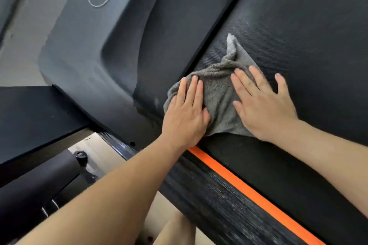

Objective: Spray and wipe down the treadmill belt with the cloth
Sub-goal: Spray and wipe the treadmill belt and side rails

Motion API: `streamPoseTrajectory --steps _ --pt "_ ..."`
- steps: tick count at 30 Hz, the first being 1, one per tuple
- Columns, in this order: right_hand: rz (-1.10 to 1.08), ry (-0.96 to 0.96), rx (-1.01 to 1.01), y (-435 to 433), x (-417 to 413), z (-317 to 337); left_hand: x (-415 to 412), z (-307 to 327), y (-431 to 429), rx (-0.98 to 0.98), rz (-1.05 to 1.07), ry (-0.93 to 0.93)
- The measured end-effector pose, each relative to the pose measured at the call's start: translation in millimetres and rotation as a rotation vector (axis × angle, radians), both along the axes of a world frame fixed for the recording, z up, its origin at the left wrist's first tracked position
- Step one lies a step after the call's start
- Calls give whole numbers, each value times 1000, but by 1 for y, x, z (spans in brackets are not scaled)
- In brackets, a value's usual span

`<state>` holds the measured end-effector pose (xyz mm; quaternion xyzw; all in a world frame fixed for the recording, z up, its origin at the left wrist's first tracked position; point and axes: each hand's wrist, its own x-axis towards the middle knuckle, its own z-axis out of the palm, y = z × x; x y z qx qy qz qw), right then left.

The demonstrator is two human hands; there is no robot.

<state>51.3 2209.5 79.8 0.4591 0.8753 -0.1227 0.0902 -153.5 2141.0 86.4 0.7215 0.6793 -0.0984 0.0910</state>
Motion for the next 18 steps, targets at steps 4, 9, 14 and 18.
streamPoseTrajectory --steps 4,9,14,18 --pt "61 34 66 -10 34 -5 59 -6 -17 11 273 -66" --pt "63 -85 30 -23 123 4 177 2 -54 -182 262 -270" --pt "-66 -65 -46 -24 124 18 147 12 -42 -155 219 -242" --pt "53 142 -40 -34 45 12 69 10 -4 -169 498 -181"
